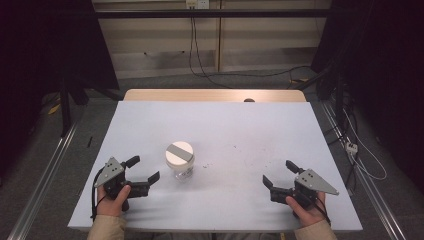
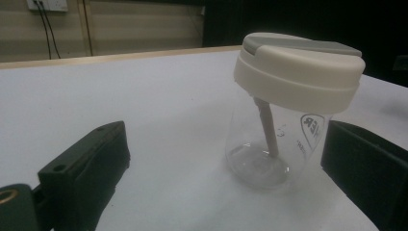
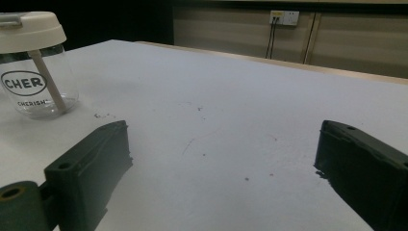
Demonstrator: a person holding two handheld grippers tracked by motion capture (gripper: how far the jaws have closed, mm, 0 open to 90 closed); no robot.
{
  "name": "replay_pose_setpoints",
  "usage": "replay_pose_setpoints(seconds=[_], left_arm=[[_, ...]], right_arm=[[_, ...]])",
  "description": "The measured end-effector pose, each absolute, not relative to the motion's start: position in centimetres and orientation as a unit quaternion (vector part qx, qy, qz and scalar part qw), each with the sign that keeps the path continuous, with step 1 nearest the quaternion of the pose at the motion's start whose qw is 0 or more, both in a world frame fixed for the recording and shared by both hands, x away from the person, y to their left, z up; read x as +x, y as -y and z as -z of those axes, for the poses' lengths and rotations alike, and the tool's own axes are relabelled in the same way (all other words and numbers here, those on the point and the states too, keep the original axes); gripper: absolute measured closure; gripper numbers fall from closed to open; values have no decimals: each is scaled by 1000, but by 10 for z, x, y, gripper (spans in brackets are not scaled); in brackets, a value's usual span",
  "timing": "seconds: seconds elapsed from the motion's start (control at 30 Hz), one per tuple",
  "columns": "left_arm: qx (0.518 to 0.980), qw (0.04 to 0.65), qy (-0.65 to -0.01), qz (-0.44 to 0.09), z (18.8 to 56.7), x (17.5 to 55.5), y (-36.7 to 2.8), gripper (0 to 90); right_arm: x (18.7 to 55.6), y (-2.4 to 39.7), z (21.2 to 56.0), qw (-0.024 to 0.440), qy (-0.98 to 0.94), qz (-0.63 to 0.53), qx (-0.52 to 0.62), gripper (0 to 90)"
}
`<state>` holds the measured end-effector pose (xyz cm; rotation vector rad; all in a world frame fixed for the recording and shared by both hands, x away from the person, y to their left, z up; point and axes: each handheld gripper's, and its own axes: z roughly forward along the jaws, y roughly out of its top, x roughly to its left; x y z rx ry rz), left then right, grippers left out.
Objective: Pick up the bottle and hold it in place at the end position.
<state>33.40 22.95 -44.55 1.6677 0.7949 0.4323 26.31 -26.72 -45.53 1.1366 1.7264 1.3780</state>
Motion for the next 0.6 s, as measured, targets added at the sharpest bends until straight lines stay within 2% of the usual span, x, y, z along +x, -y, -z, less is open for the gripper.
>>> replay_pose_setpoints(seconds=[0.6], left_arm=[[726, 581, -320, -182, 441, 335, -207, 25]], right_arm=[[264, 265, 455, 328, -659, -524, 428, 52]])
